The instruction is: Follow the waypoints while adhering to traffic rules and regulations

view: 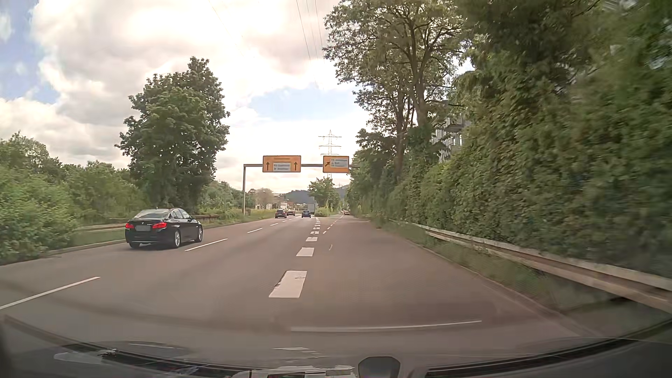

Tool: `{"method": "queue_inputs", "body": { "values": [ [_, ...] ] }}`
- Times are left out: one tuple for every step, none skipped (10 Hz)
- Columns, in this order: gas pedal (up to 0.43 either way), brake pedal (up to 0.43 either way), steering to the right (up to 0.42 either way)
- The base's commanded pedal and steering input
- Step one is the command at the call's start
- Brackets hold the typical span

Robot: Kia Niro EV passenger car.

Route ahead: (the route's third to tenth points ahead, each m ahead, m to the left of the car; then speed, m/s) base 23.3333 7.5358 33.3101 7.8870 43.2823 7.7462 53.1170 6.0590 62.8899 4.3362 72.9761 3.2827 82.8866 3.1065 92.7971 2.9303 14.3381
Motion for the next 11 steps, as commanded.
{"method": "queue_inputs", "body": {
  "values": [
    [0.087,0.0,0.002],
    [0.087,0.0,0.002],
    [0.087,0.0,0.002],
    [0.087,0.0,0.002],
    [0.087,0.0,0.002],
    [0.087,0.0,0.002],
    [0.087,0.0,0.002],
    [0.087,0.0,0.002],
    [0.087,0.0,0.002],
    [0.087,0.0,0.002],
    [0.087,0.0,0.002]
  ]
}}
